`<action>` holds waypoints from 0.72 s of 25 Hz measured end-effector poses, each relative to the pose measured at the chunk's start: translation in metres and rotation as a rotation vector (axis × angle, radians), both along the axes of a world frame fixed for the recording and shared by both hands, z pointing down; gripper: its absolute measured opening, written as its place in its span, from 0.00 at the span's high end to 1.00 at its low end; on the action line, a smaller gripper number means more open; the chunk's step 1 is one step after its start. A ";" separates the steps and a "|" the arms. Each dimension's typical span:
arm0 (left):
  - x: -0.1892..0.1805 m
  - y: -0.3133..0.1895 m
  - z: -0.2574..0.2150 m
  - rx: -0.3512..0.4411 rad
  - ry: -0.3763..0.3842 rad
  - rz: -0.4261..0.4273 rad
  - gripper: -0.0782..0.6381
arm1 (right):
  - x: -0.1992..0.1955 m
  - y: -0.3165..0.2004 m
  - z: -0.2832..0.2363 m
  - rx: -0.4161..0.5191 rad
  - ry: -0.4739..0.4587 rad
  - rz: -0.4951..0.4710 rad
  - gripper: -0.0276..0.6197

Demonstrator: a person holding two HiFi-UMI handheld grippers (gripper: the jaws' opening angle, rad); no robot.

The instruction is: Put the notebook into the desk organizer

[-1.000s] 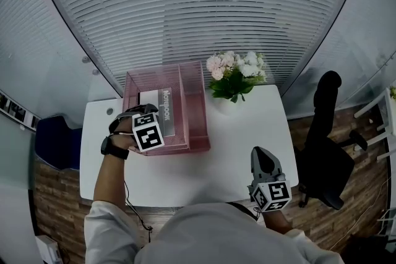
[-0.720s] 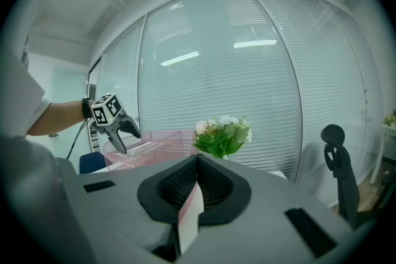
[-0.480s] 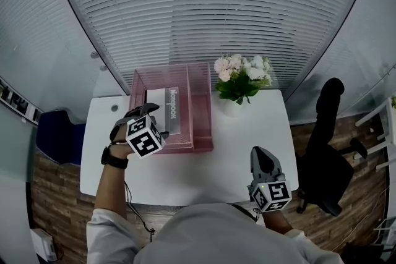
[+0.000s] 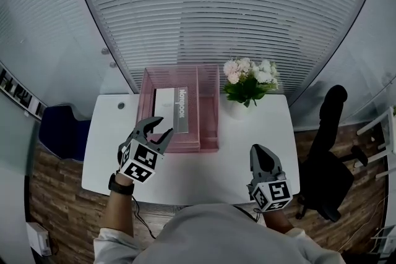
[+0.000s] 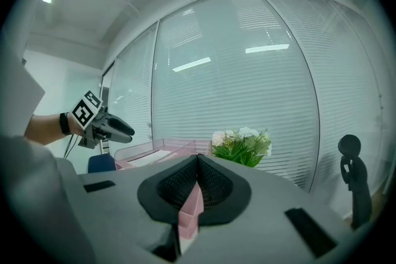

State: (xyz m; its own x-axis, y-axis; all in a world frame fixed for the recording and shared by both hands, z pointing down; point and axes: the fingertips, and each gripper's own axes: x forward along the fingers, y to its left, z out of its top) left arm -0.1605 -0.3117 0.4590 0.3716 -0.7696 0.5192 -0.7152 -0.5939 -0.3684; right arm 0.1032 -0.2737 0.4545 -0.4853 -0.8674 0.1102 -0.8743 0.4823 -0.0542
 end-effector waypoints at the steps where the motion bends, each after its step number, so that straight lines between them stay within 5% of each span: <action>1: -0.002 0.004 -0.005 0.022 0.040 -0.020 0.68 | -0.003 0.000 -0.002 0.005 0.001 -0.005 0.94; 7: -0.020 0.025 -0.025 0.145 0.257 -0.140 0.86 | -0.021 0.001 -0.011 0.038 0.015 -0.034 0.94; 18: -0.053 0.067 -0.023 0.206 0.579 -0.297 0.88 | -0.040 0.009 -0.019 0.062 0.031 -0.044 0.94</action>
State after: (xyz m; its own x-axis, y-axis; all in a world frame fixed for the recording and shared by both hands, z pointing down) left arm -0.2131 -0.2443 0.4362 0.3029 -0.9438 0.1320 -0.9530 -0.3005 0.0384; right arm 0.0628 -0.2649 0.4356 -0.5205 -0.8508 0.0720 -0.8529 0.5221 0.0035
